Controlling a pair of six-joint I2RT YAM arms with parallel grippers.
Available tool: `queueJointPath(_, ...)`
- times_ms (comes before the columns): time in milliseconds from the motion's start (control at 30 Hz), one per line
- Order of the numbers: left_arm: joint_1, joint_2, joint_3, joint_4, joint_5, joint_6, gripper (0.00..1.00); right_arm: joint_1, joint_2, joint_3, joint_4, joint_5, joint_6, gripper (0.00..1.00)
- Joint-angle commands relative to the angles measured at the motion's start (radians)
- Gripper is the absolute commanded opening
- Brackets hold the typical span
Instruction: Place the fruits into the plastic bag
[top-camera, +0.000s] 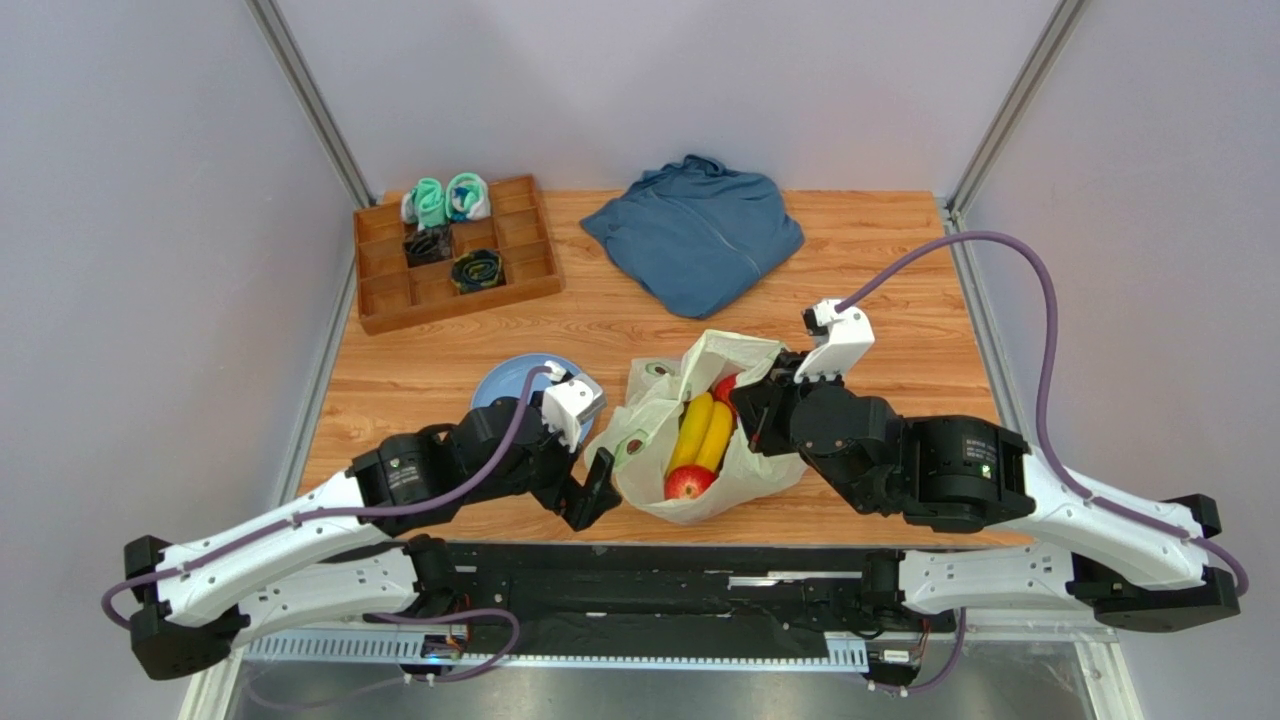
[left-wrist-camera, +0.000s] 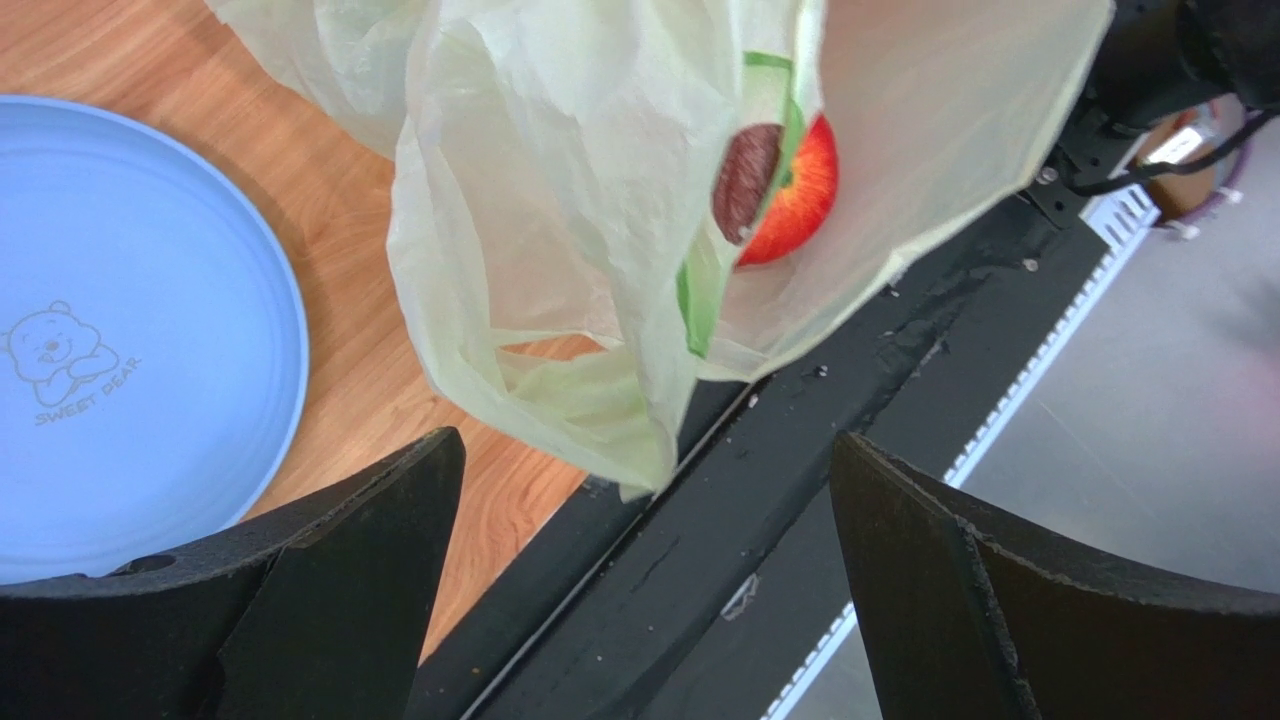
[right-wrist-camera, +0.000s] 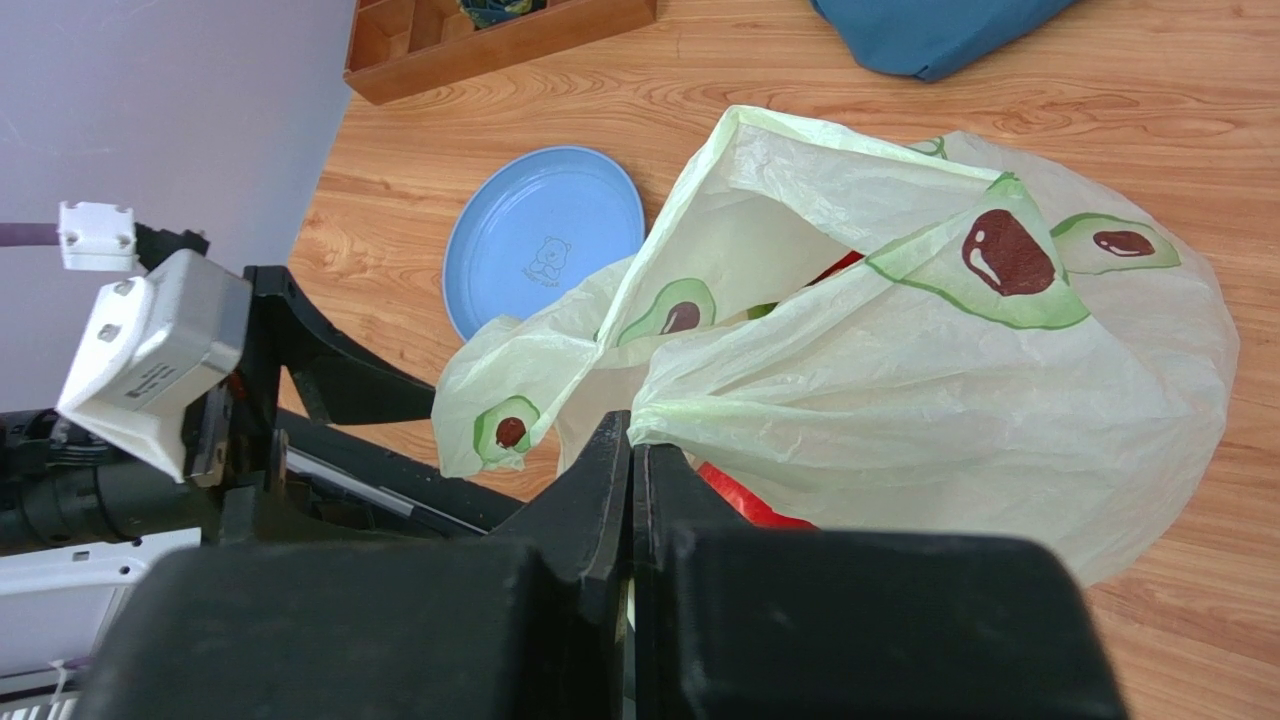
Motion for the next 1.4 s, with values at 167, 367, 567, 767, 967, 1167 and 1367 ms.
queueJointPath(167,0.002,0.112,-0.01,0.183,-0.09,0.02,0.65,-0.004,0.0,0.02,0.033,0.008,0.004,0.0)
queueJointPath(367,0.043,0.157,0.143,0.142,-0.081,0.039,0.0,-0.005,0.012,0.127,0.01,0.067,-0.118,0.0)
queueJointPath(567,0.254,0.132,0.492,0.194,0.143,-0.041,0.0,-0.013,0.055,0.391,0.024,0.244,-0.411,0.0)
queueJointPath(767,0.414,0.241,0.651,0.235,0.397,-0.228,0.0,-0.031,0.021,0.369,0.16,0.288,-0.579,0.0)
queueJointPath(967,0.575,0.287,0.41,0.411,0.543,-0.343,0.0,-0.102,-0.049,0.145,0.168,0.261,-0.5,0.0)
queueJointPath(1167,0.623,0.376,0.408,0.37,0.606,-0.265,0.0,-0.137,-0.069,0.077,0.142,0.197,-0.406,0.0)
queueJointPath(1367,0.623,0.356,0.514,0.306,0.493,-0.179,0.0,-0.139,-0.031,0.186,0.144,0.241,-0.51,0.0)
